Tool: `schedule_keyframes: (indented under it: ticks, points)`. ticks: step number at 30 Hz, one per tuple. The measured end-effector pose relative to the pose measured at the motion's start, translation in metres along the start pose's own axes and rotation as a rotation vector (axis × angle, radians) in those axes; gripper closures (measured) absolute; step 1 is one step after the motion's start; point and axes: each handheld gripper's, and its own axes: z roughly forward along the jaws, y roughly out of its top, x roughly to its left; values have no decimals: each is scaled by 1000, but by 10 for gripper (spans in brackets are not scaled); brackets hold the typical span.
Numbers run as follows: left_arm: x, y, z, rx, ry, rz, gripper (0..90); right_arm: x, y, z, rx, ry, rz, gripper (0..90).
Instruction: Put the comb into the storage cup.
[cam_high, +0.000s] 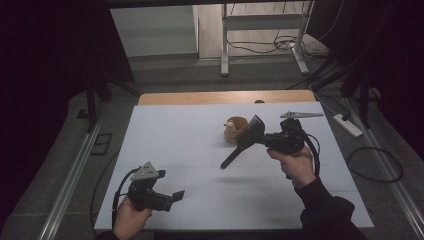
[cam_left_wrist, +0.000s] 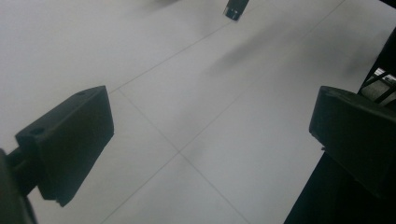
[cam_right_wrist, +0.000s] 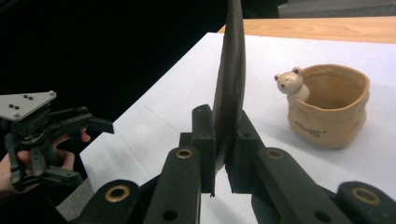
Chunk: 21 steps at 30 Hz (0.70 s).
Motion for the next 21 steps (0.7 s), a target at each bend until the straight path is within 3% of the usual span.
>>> schedule_keyframes:
  ticks: [10,21]
  points:
    - [7,-15,-18,-19,22,-49,4,-1,3,-1,-13,-20,-8,837]
    - [10,-27,-31,-25,52,-70,4,-6,9,-1,-27,-39,13,837]
